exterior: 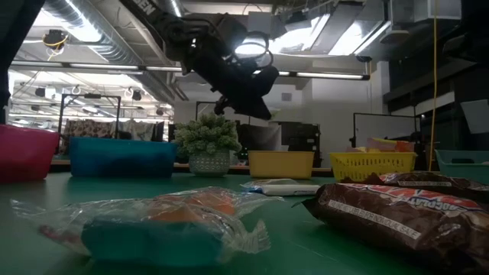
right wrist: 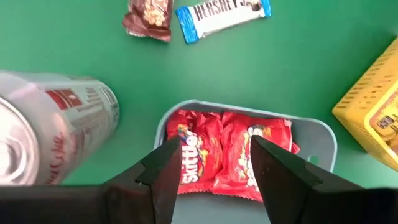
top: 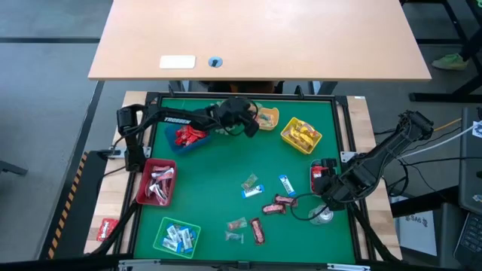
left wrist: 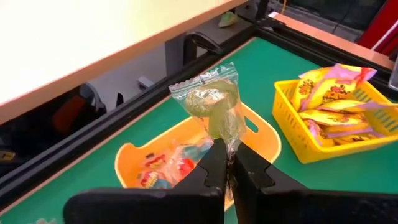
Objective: Sort candy
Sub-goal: Put the green gummy into the orange bin, then put the blue gummy into the orange bin
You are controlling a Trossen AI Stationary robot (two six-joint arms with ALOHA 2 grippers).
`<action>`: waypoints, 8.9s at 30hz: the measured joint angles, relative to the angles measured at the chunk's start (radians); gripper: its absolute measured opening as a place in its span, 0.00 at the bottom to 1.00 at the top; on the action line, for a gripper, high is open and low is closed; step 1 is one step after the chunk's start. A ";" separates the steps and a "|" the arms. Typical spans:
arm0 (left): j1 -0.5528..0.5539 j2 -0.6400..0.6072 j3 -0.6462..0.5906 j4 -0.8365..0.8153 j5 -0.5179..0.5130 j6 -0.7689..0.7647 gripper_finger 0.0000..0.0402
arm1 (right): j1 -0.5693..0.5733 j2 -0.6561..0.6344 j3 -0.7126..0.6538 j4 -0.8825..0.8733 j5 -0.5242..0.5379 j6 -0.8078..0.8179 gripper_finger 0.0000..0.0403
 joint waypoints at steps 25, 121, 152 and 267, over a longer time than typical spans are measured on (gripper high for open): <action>-0.025 -0.015 -0.002 -0.005 -0.009 0.058 0.27 | 0.000 0.000 0.124 0.050 0.232 -0.307 0.47; -0.782 -0.314 -0.001 -0.414 -0.060 -0.037 0.27 | -0.688 0.709 0.467 0.481 -0.177 -1.122 0.01; -0.795 -0.314 -0.001 -0.414 -0.061 -0.064 0.27 | -1.159 0.707 0.571 0.363 -0.097 -0.993 0.02; -0.278 -0.048 0.000 -0.252 -0.042 0.069 0.00 | -0.321 0.453 0.346 -0.073 -0.104 -0.445 0.62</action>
